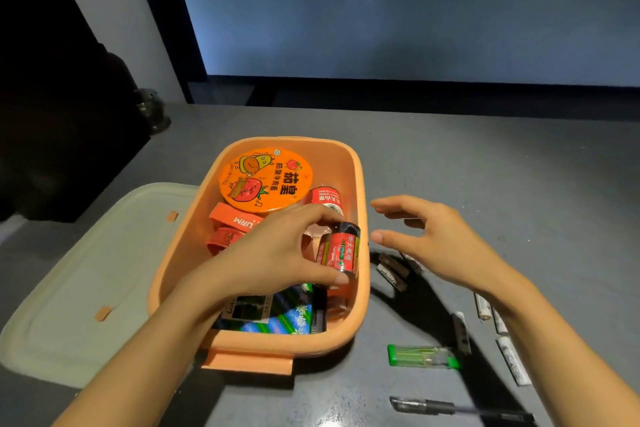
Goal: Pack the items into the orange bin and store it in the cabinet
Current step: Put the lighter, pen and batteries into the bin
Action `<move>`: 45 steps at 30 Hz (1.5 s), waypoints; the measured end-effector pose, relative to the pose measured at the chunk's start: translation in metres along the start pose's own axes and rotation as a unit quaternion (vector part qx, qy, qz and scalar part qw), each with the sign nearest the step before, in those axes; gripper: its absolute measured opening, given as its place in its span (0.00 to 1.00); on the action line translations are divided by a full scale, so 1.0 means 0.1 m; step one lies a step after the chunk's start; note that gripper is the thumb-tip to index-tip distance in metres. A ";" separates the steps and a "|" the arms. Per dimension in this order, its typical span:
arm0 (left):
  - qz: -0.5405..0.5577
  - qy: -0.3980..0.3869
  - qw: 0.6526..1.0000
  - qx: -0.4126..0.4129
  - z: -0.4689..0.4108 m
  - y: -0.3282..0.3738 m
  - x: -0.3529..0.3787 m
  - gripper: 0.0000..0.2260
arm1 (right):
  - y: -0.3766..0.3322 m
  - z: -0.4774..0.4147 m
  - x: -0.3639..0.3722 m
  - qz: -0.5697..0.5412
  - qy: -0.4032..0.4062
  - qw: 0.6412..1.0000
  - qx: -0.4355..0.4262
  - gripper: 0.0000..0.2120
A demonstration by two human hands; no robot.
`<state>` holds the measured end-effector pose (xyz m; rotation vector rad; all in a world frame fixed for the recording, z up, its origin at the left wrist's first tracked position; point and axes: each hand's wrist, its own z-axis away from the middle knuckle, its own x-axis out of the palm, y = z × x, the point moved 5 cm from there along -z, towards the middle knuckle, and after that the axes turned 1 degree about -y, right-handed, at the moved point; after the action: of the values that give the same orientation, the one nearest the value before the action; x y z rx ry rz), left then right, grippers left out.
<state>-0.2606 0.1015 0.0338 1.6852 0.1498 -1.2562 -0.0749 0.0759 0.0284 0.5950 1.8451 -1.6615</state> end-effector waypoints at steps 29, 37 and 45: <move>-0.087 0.060 0.993 0.049 -0.04 0.53 0.14 0.35 | 0.44 0.35 -0.24 0.028 0.026 0.999 0.021 0.21; -0.118 0.084 0.983 0.115 -0.15 1.07 0.97 0.30 | 1.01 0.75 -0.58 0.072 -0.017 0.997 0.017 0.21; -0.108 0.026 0.993 -0.047 0.01 0.62 1.71 0.30 | 1.26 1.24 -0.23 0.028 -0.121 0.992 -0.030 0.23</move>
<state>-0.1471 -0.0033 -0.0611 1.6525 0.4262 -1.3426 0.0419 -0.0300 -0.0548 0.3964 1.6823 -1.5617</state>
